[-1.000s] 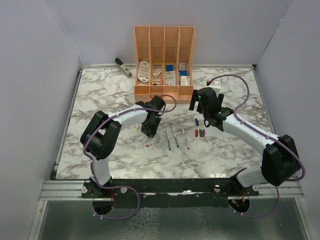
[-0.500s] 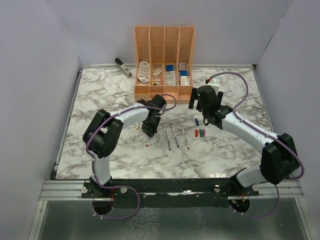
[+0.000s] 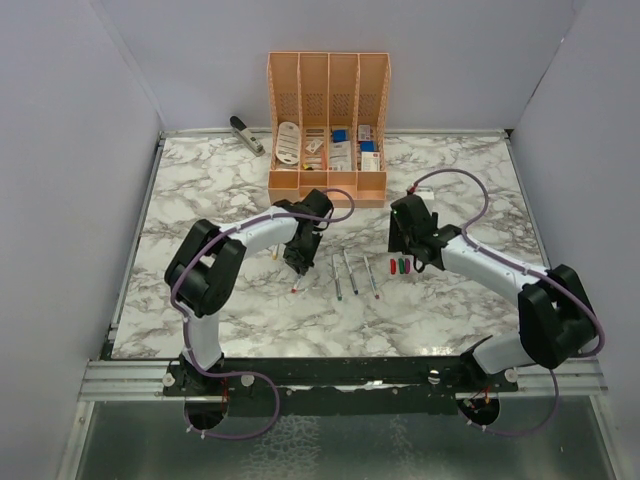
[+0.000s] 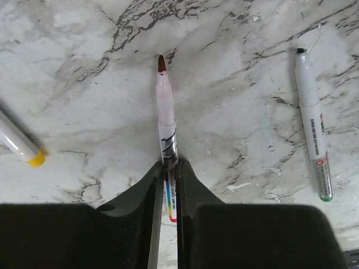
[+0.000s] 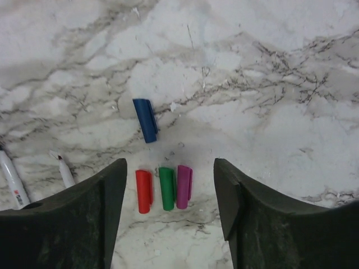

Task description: Insert the pens into the pen caps

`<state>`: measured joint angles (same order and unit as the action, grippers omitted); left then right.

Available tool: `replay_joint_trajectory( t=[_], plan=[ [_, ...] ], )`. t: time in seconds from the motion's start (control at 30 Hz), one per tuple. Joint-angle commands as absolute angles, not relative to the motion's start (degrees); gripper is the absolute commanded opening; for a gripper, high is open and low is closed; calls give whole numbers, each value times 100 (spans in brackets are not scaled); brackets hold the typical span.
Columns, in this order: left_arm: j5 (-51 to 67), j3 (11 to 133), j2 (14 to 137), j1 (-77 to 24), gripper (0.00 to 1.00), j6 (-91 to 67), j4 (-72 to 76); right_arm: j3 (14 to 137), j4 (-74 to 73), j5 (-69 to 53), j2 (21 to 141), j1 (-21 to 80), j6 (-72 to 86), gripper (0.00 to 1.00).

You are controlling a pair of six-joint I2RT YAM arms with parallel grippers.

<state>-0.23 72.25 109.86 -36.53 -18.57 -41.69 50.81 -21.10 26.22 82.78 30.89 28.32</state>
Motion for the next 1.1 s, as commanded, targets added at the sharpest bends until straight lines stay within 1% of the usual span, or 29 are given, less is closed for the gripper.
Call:
replay_joint_trajectory(
  t=[0.0, 0.27, 0.43, 0.6, 0.87, 0.97, 1.07],
  plan=[
    [-447, 6813, 11518, -3691, 0, -1626, -3270, 4829, -2433, 2089, 8066, 3072, 2859, 59],
    [-600, 6939, 10714, -3687, 0, -1479, -3219, 4731, -2466, 2100, 7770, 3209, 2737, 58],
    [-660, 6705, 9979, -3671, 0, -1313, -2785, 4786, -2504, 2053, 7905, 3288, 2807, 49],
    [-707, 6522, 9326, -3639, 0, -1204, -2426, 4822, -2542, 2002, 8161, 3455, 2974, 38],
    [31, 5715, 8103, -3608, 0, -910, -999, 4958, -2558, 2071, 8649, 3720, 3119, 38],
    [294, 5541, 7812, -3596, 0, -845, -755, 4989, -2503, 2064, 8781, 3735, 3145, 37],
    [512, 5460, 7681, -3599, 0, -758, -700, 5065, -2497, 2071, 8913, 3735, 3172, 34]
  ],
)
